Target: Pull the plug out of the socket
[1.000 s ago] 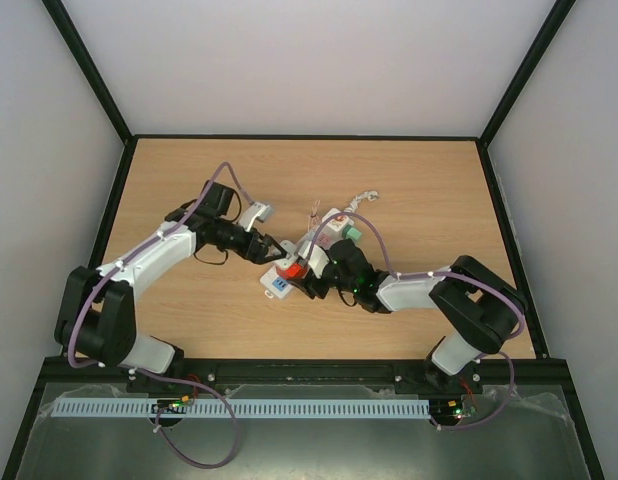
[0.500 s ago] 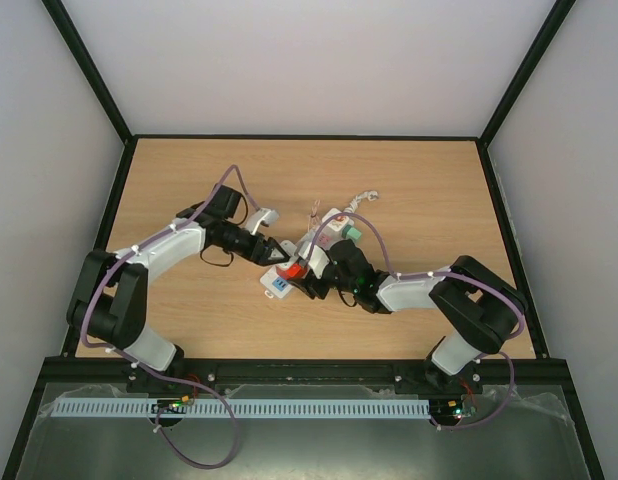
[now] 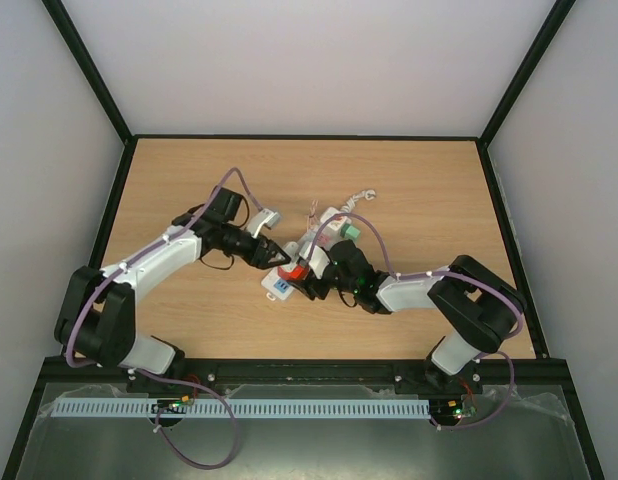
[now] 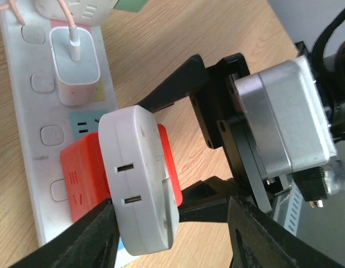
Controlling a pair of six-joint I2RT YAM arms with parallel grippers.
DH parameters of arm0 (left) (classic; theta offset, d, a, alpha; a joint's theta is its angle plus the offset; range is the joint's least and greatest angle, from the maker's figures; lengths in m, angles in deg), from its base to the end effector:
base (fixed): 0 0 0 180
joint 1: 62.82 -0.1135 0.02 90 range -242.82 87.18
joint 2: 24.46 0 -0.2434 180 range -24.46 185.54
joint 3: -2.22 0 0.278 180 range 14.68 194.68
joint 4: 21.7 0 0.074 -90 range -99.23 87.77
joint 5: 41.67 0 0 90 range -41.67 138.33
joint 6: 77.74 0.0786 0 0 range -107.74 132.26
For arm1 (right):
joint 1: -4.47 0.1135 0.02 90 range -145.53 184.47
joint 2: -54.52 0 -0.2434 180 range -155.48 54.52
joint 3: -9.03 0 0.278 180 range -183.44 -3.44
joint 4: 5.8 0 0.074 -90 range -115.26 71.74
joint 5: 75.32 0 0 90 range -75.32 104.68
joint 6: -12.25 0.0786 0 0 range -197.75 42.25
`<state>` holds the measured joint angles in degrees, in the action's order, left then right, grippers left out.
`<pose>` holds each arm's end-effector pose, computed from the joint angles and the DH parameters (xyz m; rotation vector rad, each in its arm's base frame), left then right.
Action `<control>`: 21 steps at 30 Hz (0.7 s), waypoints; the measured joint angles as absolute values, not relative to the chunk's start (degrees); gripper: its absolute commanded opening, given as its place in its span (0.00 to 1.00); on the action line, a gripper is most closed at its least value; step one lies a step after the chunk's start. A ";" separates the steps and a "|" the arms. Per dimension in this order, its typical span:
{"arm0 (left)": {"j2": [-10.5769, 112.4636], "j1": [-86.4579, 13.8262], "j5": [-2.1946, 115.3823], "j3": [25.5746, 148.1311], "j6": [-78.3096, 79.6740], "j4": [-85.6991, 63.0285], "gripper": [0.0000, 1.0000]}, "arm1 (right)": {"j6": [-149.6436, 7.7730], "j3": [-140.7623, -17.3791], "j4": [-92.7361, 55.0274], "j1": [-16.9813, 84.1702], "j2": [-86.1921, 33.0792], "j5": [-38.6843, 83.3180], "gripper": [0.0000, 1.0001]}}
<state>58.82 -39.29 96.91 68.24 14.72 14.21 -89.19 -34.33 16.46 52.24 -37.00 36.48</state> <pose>0.2813 -0.1868 0.1719 0.8919 2.2596 -1.2122 0.2097 0.2744 0.0855 -1.2351 1.6703 0.7799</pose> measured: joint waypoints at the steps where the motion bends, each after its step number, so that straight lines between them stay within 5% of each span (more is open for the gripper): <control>1: 58.60 -38.67 95.86 68.24 14.85 14.23 0.52 | -89.10 -34.33 16.50 52.24 -37.00 36.48 0.78; 8: 56.00 -31.48 83.84 68.29 16.12 15.02 0.38 | -88.71 -32.69 18.30 52.24 -36.74 36.00 0.79; 21: 56.13 -26.61 72.30 73.38 18.37 17.27 0.35 | -88.10 -29.24 26.12 52.24 -36.63 36.22 0.67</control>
<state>56.13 -26.61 72.30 73.38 18.37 17.27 -88.10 -29.24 26.12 52.24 -36.63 36.22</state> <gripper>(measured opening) 0.358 0.703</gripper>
